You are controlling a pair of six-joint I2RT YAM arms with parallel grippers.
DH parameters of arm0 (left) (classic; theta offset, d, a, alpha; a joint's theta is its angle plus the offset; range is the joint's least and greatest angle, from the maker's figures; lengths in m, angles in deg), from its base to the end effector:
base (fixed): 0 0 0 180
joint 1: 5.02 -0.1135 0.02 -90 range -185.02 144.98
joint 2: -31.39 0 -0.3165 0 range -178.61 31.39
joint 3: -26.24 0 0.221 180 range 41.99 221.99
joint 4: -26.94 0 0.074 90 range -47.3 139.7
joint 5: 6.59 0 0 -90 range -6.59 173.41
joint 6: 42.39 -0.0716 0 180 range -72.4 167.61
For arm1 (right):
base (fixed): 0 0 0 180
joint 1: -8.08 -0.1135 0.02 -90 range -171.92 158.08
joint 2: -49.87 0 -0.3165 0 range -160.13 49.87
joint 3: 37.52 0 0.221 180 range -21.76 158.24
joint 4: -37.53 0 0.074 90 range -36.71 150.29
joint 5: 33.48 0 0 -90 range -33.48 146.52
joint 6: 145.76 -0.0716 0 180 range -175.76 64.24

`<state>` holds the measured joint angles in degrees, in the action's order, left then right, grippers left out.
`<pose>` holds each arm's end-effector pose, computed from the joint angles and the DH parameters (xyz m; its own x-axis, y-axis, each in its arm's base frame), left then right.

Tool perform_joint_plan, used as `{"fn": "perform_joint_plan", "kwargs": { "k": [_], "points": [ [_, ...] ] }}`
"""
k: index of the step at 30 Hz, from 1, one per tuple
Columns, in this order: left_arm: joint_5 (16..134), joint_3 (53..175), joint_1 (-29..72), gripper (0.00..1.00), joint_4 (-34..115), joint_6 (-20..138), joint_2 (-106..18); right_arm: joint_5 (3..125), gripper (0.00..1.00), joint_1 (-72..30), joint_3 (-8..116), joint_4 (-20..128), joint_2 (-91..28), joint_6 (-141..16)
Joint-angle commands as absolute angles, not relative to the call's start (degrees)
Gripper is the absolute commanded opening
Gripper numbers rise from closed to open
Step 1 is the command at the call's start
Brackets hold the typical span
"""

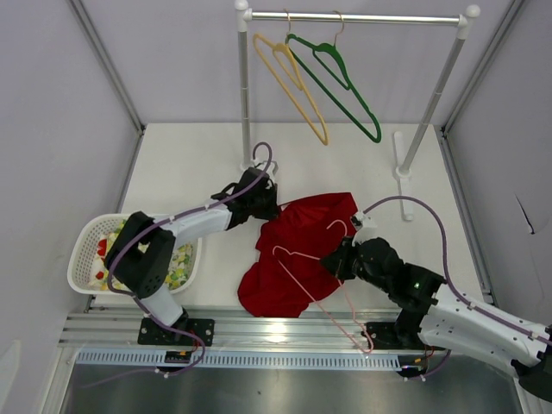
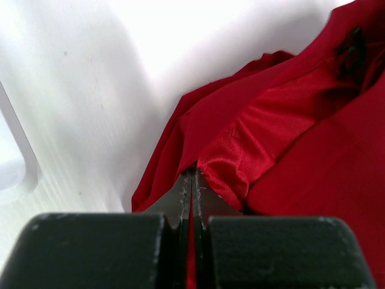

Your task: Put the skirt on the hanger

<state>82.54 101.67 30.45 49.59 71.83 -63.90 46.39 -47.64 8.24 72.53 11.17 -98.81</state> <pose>0.2961 -0.2123 0.2552 -0.7436 0.0262 -0.6681 0.3117 0.8976 -0.3118 0.0780 0.0920 0.2709 -0.6884 0.1832 -0.7018 -0.3503 0.7633 0.5428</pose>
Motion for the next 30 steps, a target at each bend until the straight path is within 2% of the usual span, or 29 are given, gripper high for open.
{"fn": "perform_joint_plan", "kwargs": {
  "k": [1,10,18,23,30],
  "points": [
    [81.82,98.43,29.70,0.00,46.22,74.14,-59.84,45.08,0.00,-48.60,6.89,70.26,7.78,-100.84],
    [80.87,88.67,26.37,0.00,39.98,80.73,-55.71,42.02,0.00,-56.77,5.22,69.37,1.62,-103.83],
    [73.83,93.32,24.52,0.00,37.78,76.79,-58.25,41.14,0.00,-58.63,10.74,71.73,3.11,-98.76],
    [72.07,96.74,24.43,0.00,38.03,75.03,-60.10,37.54,0.00,-55.56,23.65,79.47,5.65,-93.47],
    [70.05,101.75,24.51,0.00,40.93,73.71,-63.44,42.26,0.00,-41.61,26.93,80.63,7.77,-89.86]
  ]
}}
